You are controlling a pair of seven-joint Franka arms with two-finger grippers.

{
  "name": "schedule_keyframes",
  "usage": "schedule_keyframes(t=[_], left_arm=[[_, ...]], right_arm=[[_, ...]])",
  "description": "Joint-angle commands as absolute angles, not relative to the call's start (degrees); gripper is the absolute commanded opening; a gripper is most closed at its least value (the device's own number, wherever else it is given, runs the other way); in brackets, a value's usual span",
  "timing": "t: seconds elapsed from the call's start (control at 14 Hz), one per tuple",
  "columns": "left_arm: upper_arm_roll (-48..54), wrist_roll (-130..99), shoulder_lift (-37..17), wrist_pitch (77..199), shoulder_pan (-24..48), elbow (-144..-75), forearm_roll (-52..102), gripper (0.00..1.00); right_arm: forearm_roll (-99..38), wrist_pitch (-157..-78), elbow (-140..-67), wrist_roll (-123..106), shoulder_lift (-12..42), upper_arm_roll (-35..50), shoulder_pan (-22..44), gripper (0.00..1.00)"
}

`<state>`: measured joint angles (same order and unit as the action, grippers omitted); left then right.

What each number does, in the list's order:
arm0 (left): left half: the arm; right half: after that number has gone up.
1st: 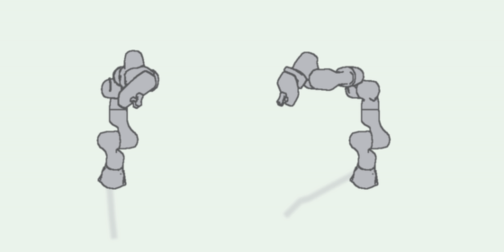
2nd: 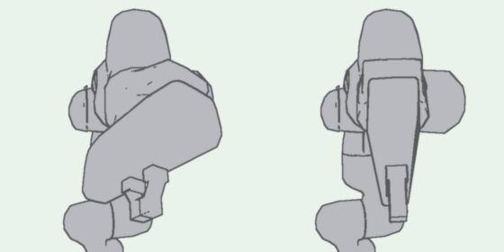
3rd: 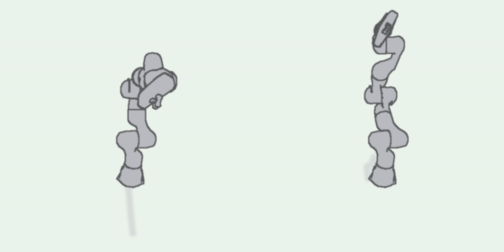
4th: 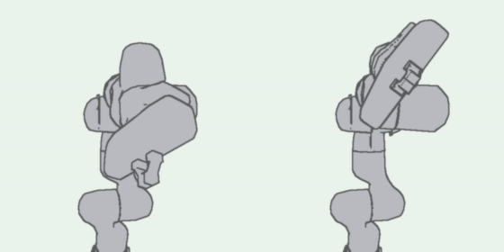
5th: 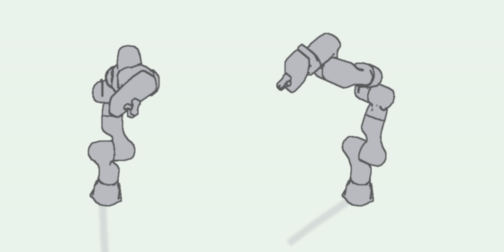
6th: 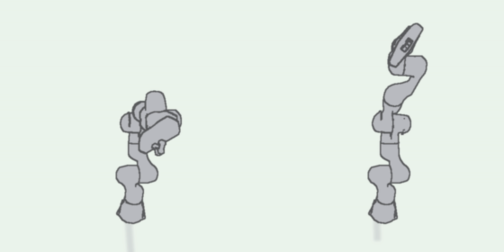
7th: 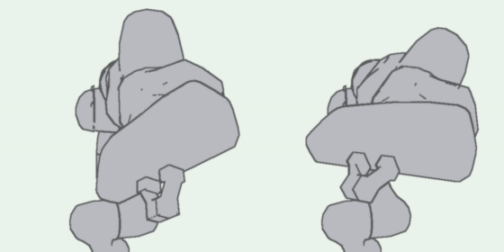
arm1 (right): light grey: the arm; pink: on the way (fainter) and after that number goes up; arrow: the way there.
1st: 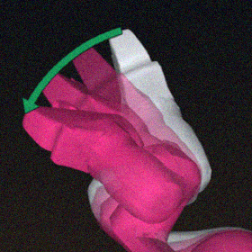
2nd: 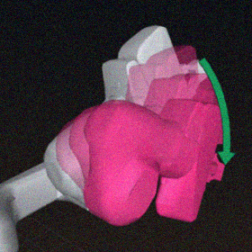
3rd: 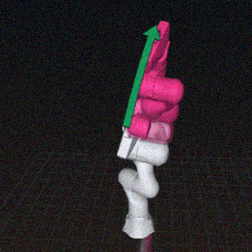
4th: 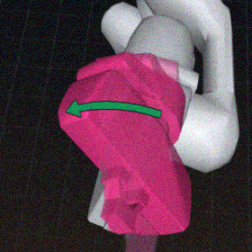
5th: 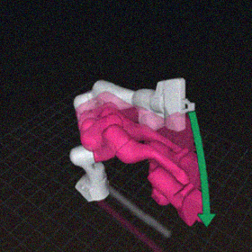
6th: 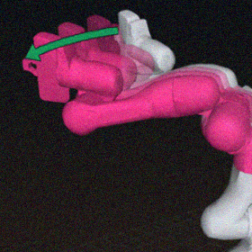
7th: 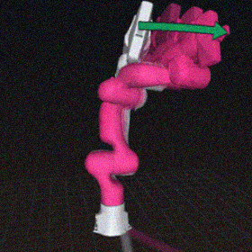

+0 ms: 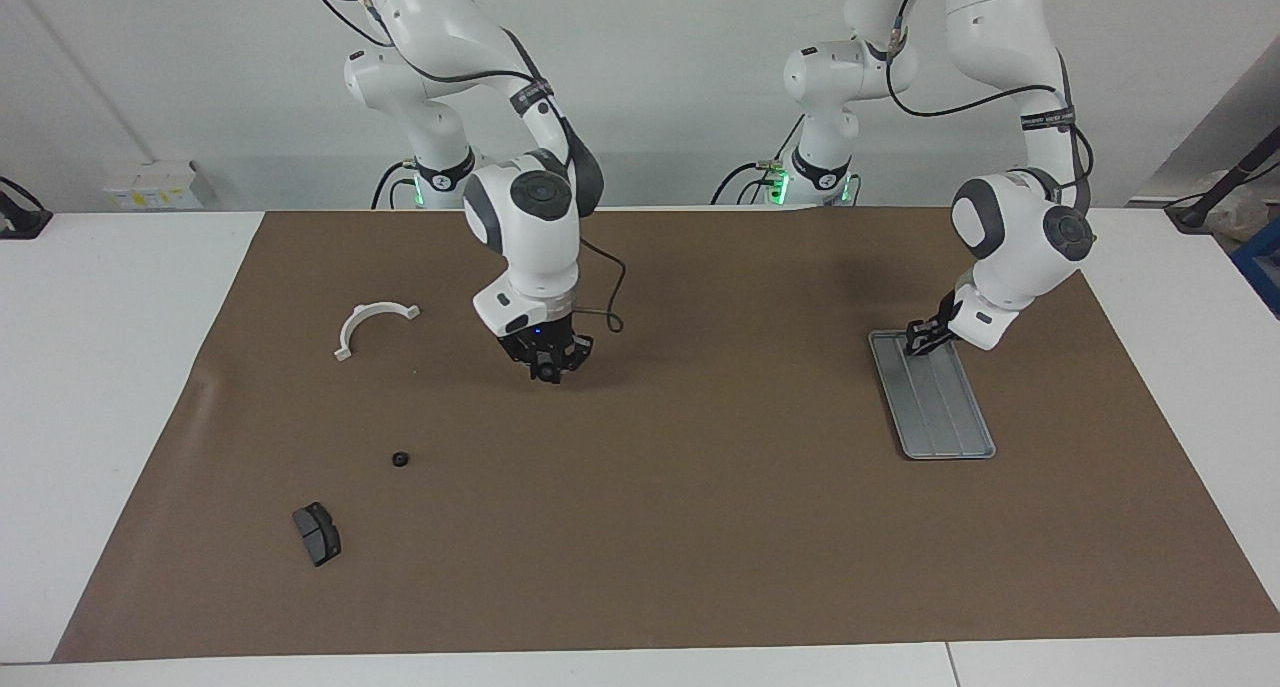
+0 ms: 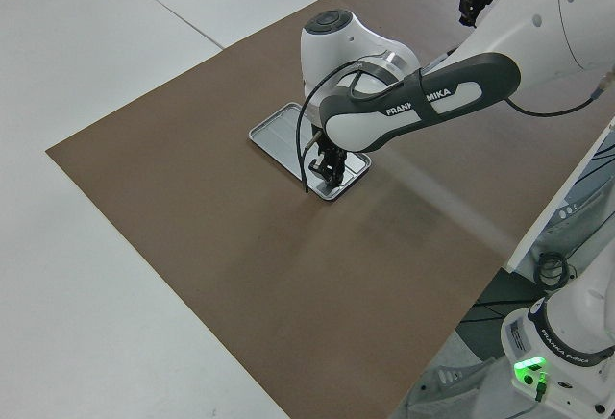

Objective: Place bearing gear from tray to pile

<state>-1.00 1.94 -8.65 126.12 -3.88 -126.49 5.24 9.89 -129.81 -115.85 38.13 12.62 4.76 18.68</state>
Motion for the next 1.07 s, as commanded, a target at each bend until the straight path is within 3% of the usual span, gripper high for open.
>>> schedule_keyframes(t=[0.0,0.36,0.79,0.86,0.93,1.0], left_arm=[[-1.3,0.6,-8.7,126.6,-1.3,-125.0,5.5,0.24],[-1.3,-14.1,-9.5,117.7,8.1,-113.7,5.3,0.24],[-1.1,-44.9,-9.8,120.9,28.1,-114.1,5.3,0.24],[-1.1,-48.7,-10.8,123.3,30.6,-114.1,5.3,0.24],[-1.1,-51.2,-11.9,125.5,32.6,-114.0,5.3,0.24],[-1.1,-51.7,-13.3,128.2,34.2,-114.1,5.4,0.24]], right_arm=[[8.1,-132.5,-123.9,29.8,7.4,5.7,14.7,0.00],[0.8,-132.0,-129.5,11.1,5.1,5.6,7.9,0.00],[-1.5,-132.8,-133.2,5.2,3.9,5.6,6.2,0.00],[-1.5,-132.8,-133.4,5.3,3.9,5.6,6.2,0.11],[-1.5,-132.7,-133.4,5.3,3.9,5.6,6.2,0.37],[-1.6,-132.6,-133.3,5.5,3.9,5.6,6.2,0.54]])
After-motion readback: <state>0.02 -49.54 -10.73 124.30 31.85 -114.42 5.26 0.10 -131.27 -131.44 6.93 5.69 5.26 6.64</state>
